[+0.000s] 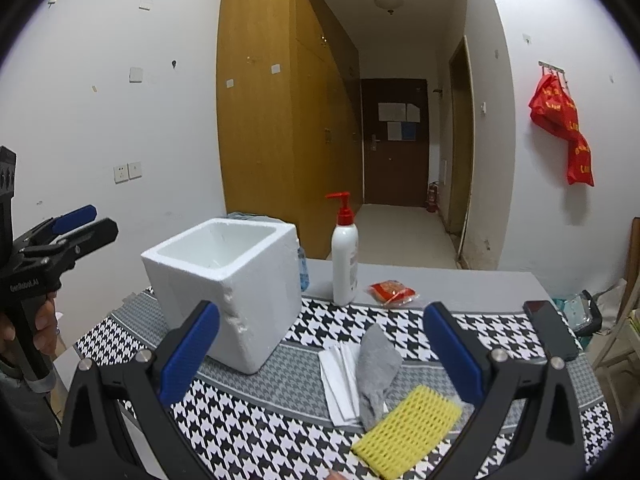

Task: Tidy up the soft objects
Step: 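Withdraw both tools from the foam box back toward the table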

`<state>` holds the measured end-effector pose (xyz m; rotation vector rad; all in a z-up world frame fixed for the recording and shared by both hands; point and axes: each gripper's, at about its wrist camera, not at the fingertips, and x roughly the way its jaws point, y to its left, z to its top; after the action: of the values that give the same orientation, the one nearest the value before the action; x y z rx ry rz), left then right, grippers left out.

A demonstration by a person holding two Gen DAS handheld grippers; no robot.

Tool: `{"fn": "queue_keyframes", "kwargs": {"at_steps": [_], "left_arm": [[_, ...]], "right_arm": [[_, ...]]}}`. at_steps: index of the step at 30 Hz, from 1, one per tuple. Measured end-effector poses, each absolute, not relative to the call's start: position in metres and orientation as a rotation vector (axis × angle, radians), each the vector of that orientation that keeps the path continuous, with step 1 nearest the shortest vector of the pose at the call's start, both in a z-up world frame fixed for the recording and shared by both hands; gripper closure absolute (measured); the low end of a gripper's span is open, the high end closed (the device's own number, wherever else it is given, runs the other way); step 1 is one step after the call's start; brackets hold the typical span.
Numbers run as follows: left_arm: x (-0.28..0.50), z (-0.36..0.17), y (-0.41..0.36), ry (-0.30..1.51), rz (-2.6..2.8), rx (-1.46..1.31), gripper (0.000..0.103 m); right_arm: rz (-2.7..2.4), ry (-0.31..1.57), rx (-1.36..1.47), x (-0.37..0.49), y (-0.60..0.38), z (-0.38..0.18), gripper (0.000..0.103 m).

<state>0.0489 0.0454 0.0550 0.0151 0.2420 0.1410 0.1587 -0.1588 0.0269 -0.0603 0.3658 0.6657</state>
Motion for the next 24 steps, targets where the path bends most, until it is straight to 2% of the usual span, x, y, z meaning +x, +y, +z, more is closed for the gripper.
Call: {"fn": "queue_keyframes", "kwargs": {"at_steps": [12,24], "left_arm": [[0.048,0.016,0.043,0.261,0.163,-0.067,0.001],[0.042,-0.002,0.032,0.261,0.159,-0.044,0.001]], "right_arm": [[0.579,0.374,-0.071,0.152,-0.171,0.001,0.000],[0.547,0.411,-0.063,0.145,-0.178,-0.023,0.000]]}}
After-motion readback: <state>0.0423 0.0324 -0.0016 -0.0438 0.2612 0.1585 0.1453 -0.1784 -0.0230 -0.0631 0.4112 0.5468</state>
